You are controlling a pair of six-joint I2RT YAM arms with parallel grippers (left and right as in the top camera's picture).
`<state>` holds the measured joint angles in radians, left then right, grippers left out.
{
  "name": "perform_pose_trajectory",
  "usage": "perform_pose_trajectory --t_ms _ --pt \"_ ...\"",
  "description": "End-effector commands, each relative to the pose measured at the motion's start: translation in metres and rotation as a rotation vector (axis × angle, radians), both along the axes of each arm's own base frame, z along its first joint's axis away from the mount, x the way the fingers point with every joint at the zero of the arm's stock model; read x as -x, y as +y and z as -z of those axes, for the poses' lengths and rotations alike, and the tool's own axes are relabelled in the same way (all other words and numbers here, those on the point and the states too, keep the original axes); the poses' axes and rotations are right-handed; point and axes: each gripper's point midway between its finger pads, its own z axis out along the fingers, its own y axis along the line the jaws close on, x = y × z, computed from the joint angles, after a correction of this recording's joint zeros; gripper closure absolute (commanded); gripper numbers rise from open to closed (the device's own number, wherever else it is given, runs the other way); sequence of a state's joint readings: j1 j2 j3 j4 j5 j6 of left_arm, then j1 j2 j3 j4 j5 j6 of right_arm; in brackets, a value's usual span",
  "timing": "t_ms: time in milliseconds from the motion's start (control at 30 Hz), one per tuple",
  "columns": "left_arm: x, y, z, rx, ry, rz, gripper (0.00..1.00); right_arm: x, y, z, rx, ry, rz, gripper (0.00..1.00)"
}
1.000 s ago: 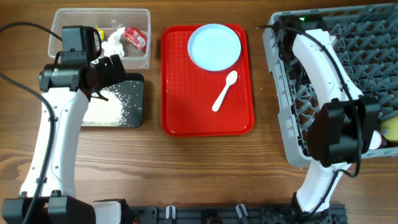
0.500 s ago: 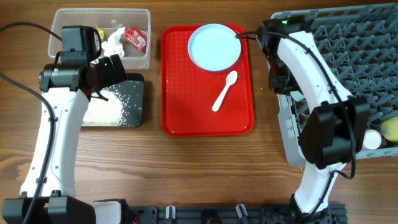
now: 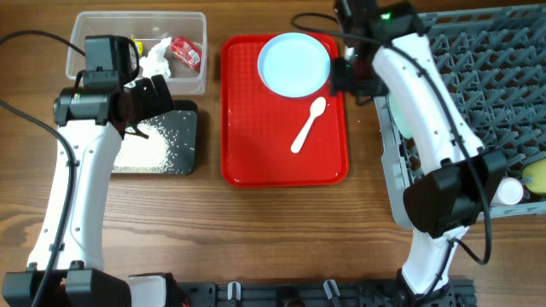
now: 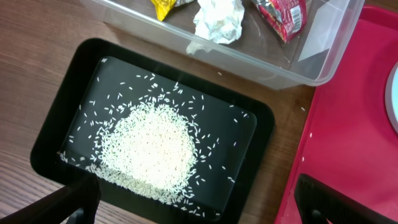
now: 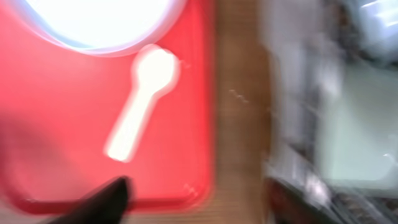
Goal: Sort waste into correct bins and load items into the dishwasher rack
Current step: 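Reach the right gripper to the white spoon and grasp it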
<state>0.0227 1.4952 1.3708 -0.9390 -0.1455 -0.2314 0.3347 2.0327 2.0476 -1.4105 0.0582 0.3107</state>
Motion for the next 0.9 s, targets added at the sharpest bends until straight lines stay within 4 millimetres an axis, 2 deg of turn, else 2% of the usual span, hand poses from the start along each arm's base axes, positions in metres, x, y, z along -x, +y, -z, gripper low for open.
perform_pose_trajectory --t_ms 0,33,100,200,300,333,467,533,633,700,867 --pt "-0.001 0.004 -0.006 0.0 -0.019 -0.025 0.0 -0.009 0.062 -0.022 -0.266 -0.072 -0.075 0.01" --pt "-0.001 0.004 -0.006 0.0 -0.019 -0.025 0.0 -0.018 0.071 -0.025 -0.309 -0.104 -0.049 0.0" --pt "-0.001 0.004 -0.006 0.0 -0.019 -0.025 0.0 -0.027 0.076 -0.025 -0.337 -0.136 -0.027 0.0" --pt "-0.001 0.004 -0.006 0.0 -0.019 -0.025 0.0 -0.027 0.075 -0.014 -0.326 -0.127 -0.02 0.0" --pt "-0.001 0.004 -0.006 0.0 -0.019 -0.025 0.0 -0.024 0.061 0.015 -0.251 -0.086 0.052 0.0" --pt "-0.001 0.004 -0.006 -0.001 -0.019 -0.025 0.0 -0.021 0.059 0.032 -0.244 -0.065 0.076 0.03" --pt "-0.001 0.004 -0.006 -0.001 -0.019 -0.025 0.0 -0.01 0.059 0.086 -0.233 -0.026 0.094 0.19" --pt "-0.001 0.004 -0.006 0.0 -0.019 -0.025 0.0 -0.005 0.058 0.11 -0.231 -0.019 0.095 0.32" --pt "-0.001 0.004 -0.006 0.0 -0.019 -0.025 0.0 0.001 0.055 0.136 -0.232 -0.021 0.095 0.46" --pt "-0.001 0.004 -0.006 -0.001 -0.019 -0.025 0.0 0.007 0.053 0.153 -0.236 -0.021 0.112 0.5" --pt "-0.001 0.004 -0.006 0.0 -0.019 -0.025 0.0 0.009 0.053 0.171 -0.255 -0.048 0.111 0.51"
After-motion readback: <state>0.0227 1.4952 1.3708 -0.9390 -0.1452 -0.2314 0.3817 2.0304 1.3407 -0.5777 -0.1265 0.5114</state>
